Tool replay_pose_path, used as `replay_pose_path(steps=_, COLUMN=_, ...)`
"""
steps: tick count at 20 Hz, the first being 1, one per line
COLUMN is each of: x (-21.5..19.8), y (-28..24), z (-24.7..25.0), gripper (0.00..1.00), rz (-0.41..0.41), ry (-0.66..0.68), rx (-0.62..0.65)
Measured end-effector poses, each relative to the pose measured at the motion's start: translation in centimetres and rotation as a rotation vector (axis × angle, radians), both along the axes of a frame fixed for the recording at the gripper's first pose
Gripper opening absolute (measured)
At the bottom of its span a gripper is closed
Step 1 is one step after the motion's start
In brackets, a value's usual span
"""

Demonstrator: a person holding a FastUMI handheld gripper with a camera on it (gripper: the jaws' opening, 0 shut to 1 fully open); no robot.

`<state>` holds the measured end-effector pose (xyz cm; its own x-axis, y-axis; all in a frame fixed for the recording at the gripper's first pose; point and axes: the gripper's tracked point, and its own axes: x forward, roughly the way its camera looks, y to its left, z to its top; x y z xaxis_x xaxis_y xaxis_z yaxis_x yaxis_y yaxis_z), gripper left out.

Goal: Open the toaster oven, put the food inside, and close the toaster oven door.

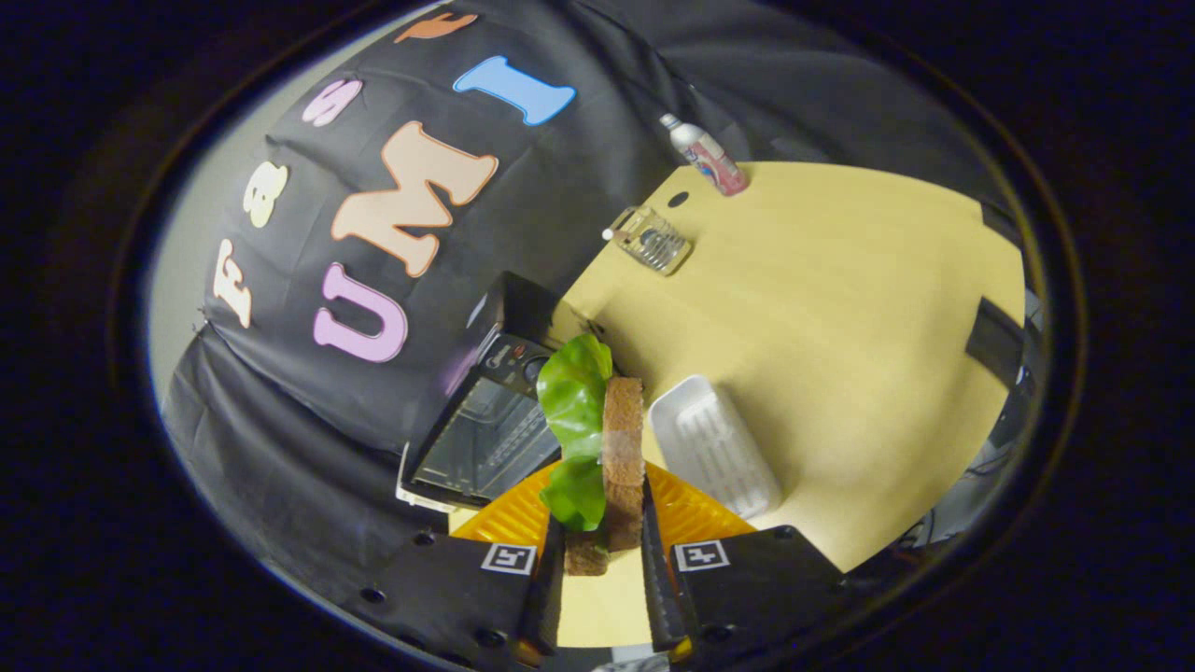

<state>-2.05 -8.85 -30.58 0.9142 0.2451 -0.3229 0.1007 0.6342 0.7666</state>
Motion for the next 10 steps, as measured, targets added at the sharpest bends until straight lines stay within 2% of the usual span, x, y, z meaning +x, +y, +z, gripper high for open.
replay_pose_path(steps=4, x=1.3, y=5.7, z=0.7, gripper=0.4, rz=0.038, ry=-0.024, rx=0.136)
replay_pose_path(steps=10, x=5.2, y=13.6, z=0.7, gripper=0.39, rz=0.088, ry=-0.012, rx=0.265)
